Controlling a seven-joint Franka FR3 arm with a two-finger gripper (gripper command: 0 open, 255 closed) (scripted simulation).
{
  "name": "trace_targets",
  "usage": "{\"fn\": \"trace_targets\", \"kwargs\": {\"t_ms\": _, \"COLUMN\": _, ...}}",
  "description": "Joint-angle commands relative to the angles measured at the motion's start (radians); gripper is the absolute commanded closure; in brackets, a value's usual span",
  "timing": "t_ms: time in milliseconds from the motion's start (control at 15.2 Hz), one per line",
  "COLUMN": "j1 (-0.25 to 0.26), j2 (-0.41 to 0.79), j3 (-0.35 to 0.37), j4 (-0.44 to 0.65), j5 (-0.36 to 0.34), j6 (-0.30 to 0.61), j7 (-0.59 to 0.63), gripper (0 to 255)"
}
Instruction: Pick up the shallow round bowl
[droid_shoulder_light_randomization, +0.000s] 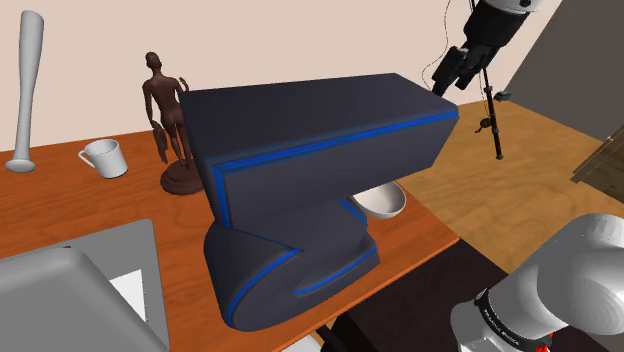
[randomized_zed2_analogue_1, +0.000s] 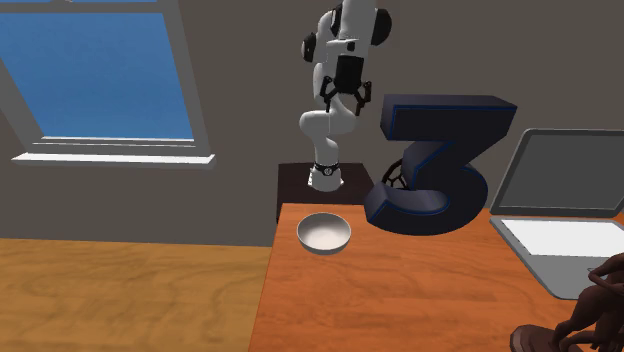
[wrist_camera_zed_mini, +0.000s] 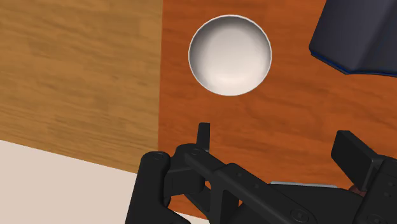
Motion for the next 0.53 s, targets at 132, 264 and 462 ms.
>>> {"fn": "trace_targets", "kwargs": {"t_ms": 132, "j1": 0.002, "j2": 0.004, "j3": 0.007, "j4": -0.063, "j5": -0.001, "j6": 0.063, "j7": 0.014, "gripper": 0}}
{"fn": "trace_targets", "kwargs": {"t_ms": 264, "j1": 0.003, "j2": 0.014, "j3": 0.013, "j4": -0.121, "j5": -0.002, "j6": 0.128, "j7": 0.028, "gripper": 0}}
{"fn": "trace_targets", "kwargs": {"t_ms": 462, "j1": 0.004, "j2": 0.041, "j3": 0.025, "j4": -0.2, "j5": -0.006, "j6": 0.227, "j7": 0.051, "gripper": 0}}
